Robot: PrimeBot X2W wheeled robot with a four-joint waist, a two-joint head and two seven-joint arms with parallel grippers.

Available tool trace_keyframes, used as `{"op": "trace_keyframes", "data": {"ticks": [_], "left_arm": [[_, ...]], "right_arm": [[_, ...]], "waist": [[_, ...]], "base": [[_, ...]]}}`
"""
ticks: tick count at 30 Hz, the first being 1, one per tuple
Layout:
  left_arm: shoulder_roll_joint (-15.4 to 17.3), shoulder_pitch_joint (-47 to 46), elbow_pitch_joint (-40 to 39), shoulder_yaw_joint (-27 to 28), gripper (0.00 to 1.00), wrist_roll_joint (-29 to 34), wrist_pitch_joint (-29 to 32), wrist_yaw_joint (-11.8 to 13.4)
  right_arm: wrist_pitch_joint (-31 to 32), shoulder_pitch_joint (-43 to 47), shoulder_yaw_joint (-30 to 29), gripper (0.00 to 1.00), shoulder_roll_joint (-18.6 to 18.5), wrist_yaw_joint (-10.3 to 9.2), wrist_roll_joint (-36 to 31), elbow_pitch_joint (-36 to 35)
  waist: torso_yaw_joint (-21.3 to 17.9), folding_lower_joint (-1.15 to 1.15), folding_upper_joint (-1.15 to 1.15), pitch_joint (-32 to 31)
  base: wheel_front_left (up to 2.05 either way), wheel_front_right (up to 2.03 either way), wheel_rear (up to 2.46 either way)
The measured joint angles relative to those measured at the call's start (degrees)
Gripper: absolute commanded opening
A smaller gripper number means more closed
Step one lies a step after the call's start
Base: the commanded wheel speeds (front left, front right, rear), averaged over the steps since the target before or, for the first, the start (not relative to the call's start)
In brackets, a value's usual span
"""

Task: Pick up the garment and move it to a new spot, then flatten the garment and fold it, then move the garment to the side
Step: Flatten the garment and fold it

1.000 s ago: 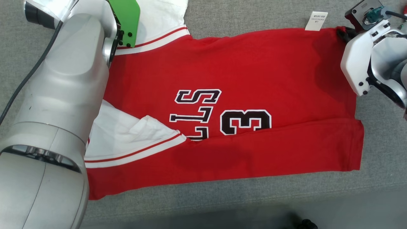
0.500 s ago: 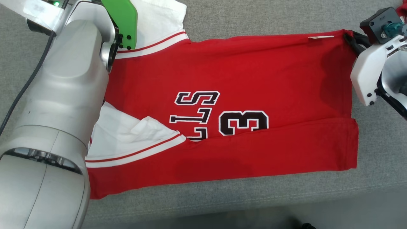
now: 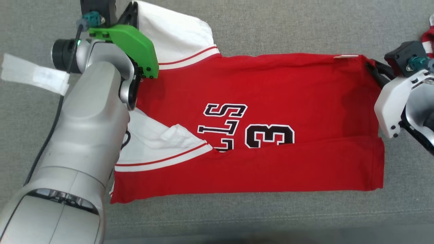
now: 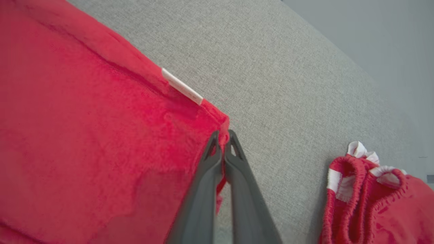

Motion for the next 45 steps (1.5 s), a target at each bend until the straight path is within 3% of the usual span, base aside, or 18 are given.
{"op": "trace_keyframes", "data": {"ticks": [5,12,20,27,32,39,45], "left_arm": [[0.3,6.6,-3.7,1.6,0.00,-2.3,-3.1,-0.1],[2.9,17.8,-13.2,3.1,0.00,-4.4,-3.9,2.1],[6.7,32.7,-32.1,4.0,0.00,-6.5,1.5,8.2],[8.6,44.2,-46.6,3.7,0.00,-8.3,6.4,12.9],[9.8,49.2,-52.6,2.9,0.00,-8.6,9.1,15.0],[10.2,51.8,-55.5,2.1,0.00,-9.0,10.9,16.4],[10.2,53.5,-55.5,1.0,0.00,-9.4,12.5,16.6]], "right_arm": [[-1.7,2.8,4.3,0.00,-2.9,0.00,1.2,-1.0],[-4.2,2.9,12.4,0.00,-8.4,0.00,2.6,-0.1],[-7.2,-4.4,27.0,0.00,-14.5,0.00,2.7,1.4],[-9.4,-10.8,38.3,0.00,-16.0,0.00,2.7,3.5],[-10.4,-15.4,46.0,0.00,-16.5,0.00,3.9,5.0],[-8.9,-17.6,49.6,0.00,-17.0,0.00,3.9,4.9],[-5.2,-12.2,49.9,0.00,-18.4,0.01,-0.4,0.1]], "waist": [[0.7,0.00,0.00,-3.7],[1.1,0.00,0.00,-8.8],[2.5,0.00,0.00,-12.5],[4.2,0.00,0.00,-13.7],[5.4,0.00,0.00,-13.9],[6.4,0.00,0.00,-14.2],[6.6,0.00,0.00,-14.7]], "base": [[0.00,0.00,0.00],[0.00,0.00,0.00],[0.00,0.00,0.00],[0.00,0.00,0.00],[0.00,0.00,0.00],[0.00,0.00,0.00],[0.00,0.00,0.00]]}}
